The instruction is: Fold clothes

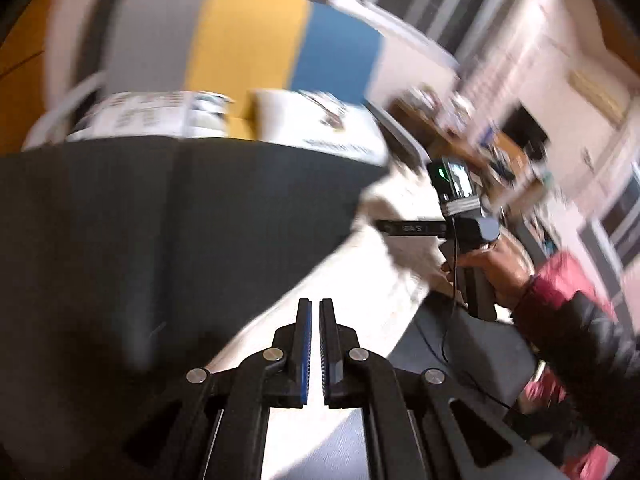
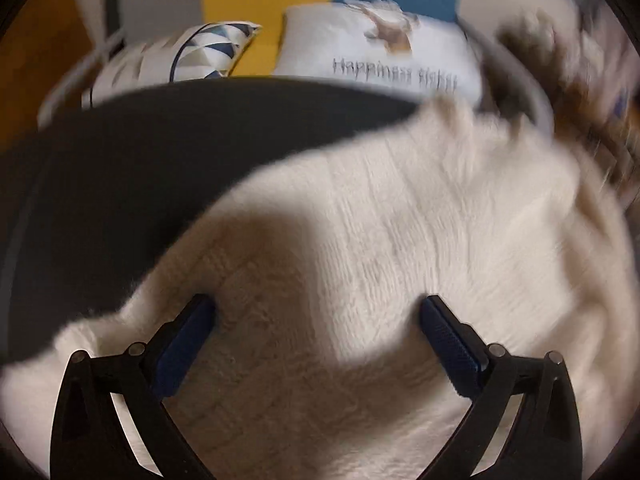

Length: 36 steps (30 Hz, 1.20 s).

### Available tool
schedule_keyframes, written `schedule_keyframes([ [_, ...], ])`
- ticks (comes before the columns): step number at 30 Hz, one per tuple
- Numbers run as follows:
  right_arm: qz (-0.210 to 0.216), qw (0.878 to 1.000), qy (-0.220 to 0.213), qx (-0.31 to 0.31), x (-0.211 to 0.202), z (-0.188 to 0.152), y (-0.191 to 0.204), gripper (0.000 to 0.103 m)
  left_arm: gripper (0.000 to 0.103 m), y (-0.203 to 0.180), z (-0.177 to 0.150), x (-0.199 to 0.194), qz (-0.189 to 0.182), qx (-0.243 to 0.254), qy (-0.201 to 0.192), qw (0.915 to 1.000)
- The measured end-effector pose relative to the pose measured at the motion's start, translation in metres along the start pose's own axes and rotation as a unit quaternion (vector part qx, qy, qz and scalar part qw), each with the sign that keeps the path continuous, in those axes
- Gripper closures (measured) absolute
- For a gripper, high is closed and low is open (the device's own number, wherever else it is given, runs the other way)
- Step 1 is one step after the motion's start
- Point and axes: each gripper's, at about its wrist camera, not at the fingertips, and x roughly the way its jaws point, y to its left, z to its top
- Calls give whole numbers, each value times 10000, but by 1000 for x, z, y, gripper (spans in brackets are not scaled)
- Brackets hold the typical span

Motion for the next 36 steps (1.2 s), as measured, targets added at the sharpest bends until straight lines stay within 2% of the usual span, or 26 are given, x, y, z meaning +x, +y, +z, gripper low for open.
schedule_keyframes([
  [4, 136, 9998, -98, -113, -1, -2, -1, 0, 100, -22, 35, 66, -41, 319, 456, 9984],
  [6, 192, 9996, -44, -213, -3, -1, 0, 0, 93, -32, 44, 91, -91, 570, 617, 9964],
  [8, 268, 9990, 60, -360, 7, 3, 2, 0, 93, -39, 54, 110, -120, 727, 735, 9946],
  [10, 375, 9976, 154, -561, 14, 4, 2, 0, 85, -43, 53, 129, -193, 889, 956, 9913],
  [12, 443, 9968, 107, -651, 13, 1, 2, 0, 85, -48, 42, 154, 93, 1142, 1426, 9831],
  [13, 471, 9966, 58, -679, 13, -1, 0, 0, 85, -52, 33, 162, 221, 1369, 1539, 9783],
  [14, 450, 9970, -25, -623, 12, -2, -1, 0, 85, -58, 26, 159, 406, 1561, 1363, 9775],
  [15, 418, 9975, -114, -551, 12, -4, -2, 0, 90, -63, 19, 155, 596, 1747, 1160, 9759],
  [18, 268, 9986, -384, -228, 10, -8, -7, 0, 97, -66, 7, 143, 918, 1384, 978, 9812],
  [21, 0, 9983, -529, 231, 7, -8, -8, 0, 98, -60, -2, 132, 1087, 791, 769, 9879],
  [24, 43, 9992, -387, 131, 3, -4, -11, 0, 97, -53, -1, 121, 913, 432, 716, 9923],
  [26, 267, 9994, -223, -38, -5, -3, -17, 0, 97, -42, 1, 106, 803, 88, 598, 9949],
  [28, 478, 9977, -306, -365, -20, 0, -21, 0, 97, -29, -3, 88, 640, -182, 459, 9967],
  [31, 353, 9925, -360, -1115, -25, 10, -13, 0, 97, -19, -20, 72, 705, -253, 488, 9960],
  [33, -22, 9902, -176, -1387, -9, 15, -6, 0, 97, -14, -33, 80, 1053, -191, 833, 9908],
  [34, -266, 9888, -6, -1468, 3, 17, -2, 0, 96, -14, -36, 79, 1078, -199, 807, 9907],
  [36, -45, 9970, 88, -769, 12, 21, -14, 0, 96, -14, -39, 76, 1112, -228, 786, 9904],
])
